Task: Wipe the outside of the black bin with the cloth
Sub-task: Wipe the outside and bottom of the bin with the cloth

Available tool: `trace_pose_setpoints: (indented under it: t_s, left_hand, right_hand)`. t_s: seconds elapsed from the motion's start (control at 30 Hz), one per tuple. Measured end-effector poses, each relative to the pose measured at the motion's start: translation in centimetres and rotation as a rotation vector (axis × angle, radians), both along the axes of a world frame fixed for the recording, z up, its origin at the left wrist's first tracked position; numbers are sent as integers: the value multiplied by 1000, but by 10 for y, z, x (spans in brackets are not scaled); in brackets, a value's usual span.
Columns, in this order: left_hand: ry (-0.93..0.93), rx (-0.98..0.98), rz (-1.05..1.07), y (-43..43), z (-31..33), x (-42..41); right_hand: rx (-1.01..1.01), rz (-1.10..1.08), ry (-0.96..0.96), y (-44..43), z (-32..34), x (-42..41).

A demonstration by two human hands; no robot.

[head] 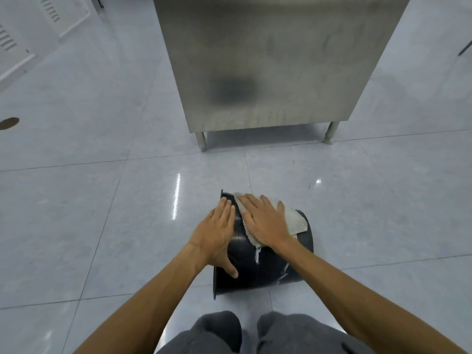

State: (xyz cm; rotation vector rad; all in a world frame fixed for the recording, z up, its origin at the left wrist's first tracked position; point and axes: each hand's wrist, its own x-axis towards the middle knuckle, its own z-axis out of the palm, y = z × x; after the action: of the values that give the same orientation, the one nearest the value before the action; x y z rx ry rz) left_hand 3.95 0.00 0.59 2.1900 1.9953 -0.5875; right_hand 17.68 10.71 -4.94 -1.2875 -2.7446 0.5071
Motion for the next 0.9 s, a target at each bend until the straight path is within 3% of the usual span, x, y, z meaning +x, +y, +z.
trace_pose_setpoints:
  t_s: [0.23,0.4,0.63,0.9]
  left_hand:
    - [94,-81,9,27,11,-2]
    - [62,7,-26,13,10,-2]
    - [72,108,34,-15,-4,12]
    - [71,93,66,4,-4,14]
  right_hand:
    - [-4,-121,96,-27,-10,34]
    - [39,-168,105,-23,-7,34]
    - [-175,-257,48,15,7,22]
    - [-412,-381,12,49,16,13]
